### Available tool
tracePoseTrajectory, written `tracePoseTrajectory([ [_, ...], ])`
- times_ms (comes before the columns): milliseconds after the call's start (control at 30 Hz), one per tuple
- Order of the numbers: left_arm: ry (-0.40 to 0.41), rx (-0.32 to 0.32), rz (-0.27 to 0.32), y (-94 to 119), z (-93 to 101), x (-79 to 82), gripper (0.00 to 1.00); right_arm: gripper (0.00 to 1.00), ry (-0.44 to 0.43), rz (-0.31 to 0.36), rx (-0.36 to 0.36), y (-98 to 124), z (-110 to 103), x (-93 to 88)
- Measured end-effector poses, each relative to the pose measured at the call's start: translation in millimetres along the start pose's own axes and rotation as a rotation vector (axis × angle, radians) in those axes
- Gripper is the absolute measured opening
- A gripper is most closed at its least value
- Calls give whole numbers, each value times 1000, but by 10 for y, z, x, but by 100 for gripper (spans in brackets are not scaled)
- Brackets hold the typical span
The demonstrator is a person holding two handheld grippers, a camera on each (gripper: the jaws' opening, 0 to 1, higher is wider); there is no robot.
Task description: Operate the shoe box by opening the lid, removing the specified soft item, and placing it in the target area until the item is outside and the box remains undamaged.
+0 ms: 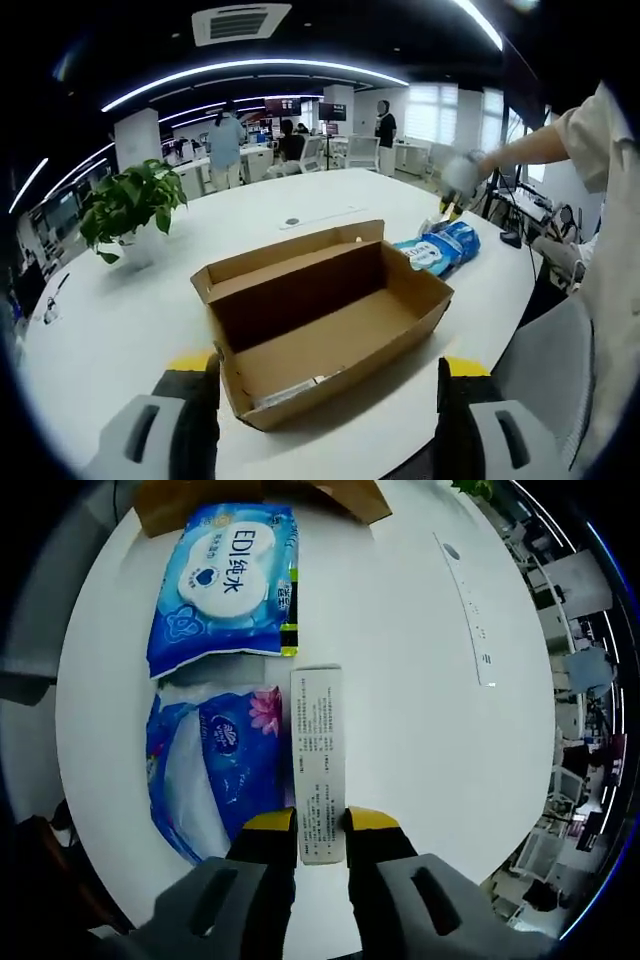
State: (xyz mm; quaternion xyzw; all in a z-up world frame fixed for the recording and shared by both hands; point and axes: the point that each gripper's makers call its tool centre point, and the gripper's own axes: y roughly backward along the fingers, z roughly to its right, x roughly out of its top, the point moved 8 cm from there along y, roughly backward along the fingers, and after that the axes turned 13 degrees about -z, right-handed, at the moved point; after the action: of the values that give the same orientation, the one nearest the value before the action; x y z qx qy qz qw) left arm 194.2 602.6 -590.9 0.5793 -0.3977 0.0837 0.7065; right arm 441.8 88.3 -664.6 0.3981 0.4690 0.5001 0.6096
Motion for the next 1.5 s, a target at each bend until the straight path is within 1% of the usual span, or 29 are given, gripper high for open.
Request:
tracePoseTrajectory([
  [300, -11, 2, 0, -2, -25, 20, 91, 17, -34, 6, -26, 6, 38, 3],
  [433, -17, 5, -4, 9, -38, 15, 91, 19, -43, 14, -36, 47, 41, -4],
  [500, -27, 9, -10, 11, -49, 13, 91, 21, -70, 19, -49, 75, 54, -11],
  [533, -28, 11, -10, 16, -53, 14, 91, 22, -96, 34, -56, 98, 64, -12],
  [633, -35, 12, -2, 30, -84, 41, 91, 24, -121, 57, -61, 171, 60, -10],
  [733, -50, 16, -2, 40, -109, 59, 89, 28, -160, 79, -71, 239, 48, -13],
  [800, -80, 14, 11, 55, -127, 86, 84, 32, -190, 102, -70, 283, 33, -8],
  [900, -88, 4, 17, 65, -170, 135, 82, 37, -217, 132, -87, 372, -10, 1],
  [1000, -116, 0, 19, 56, -196, 175, 80, 42, -256, 174, -97, 453, -67, 25],
  [1067, -123, -5, 19, 47, -210, 207, 80, 46, -288, 207, -102, 514, -115, 44],
  [1167, -130, -19, 24, 33, -224, 254, 80, 52, -320, 238, -107, 590, -181, 45],
  [1300, -142, -25, 14, 4, -241, 287, 80, 54, -347, 271, -128, 672, -260, 22],
  [1500, -183, -38, -16, -42, -259, 338, 80, 61, -417, 331, -149, 829, -428, 5],
])
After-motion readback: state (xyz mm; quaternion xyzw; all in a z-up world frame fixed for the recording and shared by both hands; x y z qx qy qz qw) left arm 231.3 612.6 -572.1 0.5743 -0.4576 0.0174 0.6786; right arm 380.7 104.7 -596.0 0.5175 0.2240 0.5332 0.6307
